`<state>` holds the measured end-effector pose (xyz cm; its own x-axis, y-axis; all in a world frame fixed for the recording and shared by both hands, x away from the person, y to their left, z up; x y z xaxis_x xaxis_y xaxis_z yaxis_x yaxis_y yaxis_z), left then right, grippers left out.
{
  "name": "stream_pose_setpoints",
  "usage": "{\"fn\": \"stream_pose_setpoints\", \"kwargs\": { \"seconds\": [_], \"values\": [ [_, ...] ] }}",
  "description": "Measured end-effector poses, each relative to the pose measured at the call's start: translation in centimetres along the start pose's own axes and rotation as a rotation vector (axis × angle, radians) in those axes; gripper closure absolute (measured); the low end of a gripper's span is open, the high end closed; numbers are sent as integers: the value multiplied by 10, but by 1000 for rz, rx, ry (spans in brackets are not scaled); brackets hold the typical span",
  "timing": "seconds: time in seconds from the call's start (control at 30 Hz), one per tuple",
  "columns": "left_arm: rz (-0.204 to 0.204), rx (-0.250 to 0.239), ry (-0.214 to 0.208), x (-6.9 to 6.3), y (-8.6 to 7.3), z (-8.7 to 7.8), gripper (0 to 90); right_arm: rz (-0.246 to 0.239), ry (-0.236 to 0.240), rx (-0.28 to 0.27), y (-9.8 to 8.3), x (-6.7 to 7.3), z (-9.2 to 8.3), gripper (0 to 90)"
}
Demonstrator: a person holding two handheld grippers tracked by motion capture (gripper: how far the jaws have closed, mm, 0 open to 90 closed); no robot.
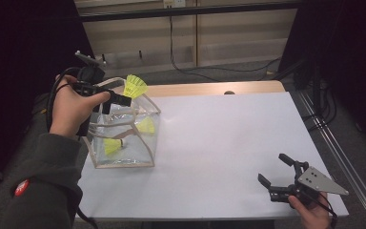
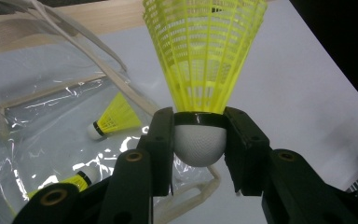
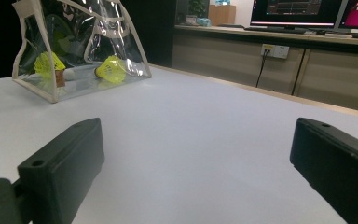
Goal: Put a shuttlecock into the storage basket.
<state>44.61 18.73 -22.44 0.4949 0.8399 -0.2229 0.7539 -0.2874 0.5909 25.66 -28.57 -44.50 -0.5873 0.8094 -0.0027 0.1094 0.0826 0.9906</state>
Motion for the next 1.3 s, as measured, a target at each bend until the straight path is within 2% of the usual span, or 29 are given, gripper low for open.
{"fn": "stream_pose_setpoints", "kwargs": {
  "seconds": [0.77, 1.17, 1.3],
  "values": [
    [-19, -9, 32, 17, -7, -12, 648, 2, -1, 2, 0, 0, 0, 27],
    [-45, -18, 50, 26, -12, -13, 647, 5, -2, 0, 0, 1, 1, 27],
    [-40, -12, 54, 29, -13, -15, 647, 5, -2, 1, 0, 1, 1, 27]
  ]
}}
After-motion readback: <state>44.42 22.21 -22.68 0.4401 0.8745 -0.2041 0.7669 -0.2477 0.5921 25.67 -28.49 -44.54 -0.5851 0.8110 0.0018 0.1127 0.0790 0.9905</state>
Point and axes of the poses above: each handheld gripper's, and its own axes: z roughly forward along the jaws, y roughly out of its top, x roughly to its left, the point moved 3 cm from there along z, roughly forward along the jaws, and after that the axes turned 4 degrees about y, right-handed, at the moved point
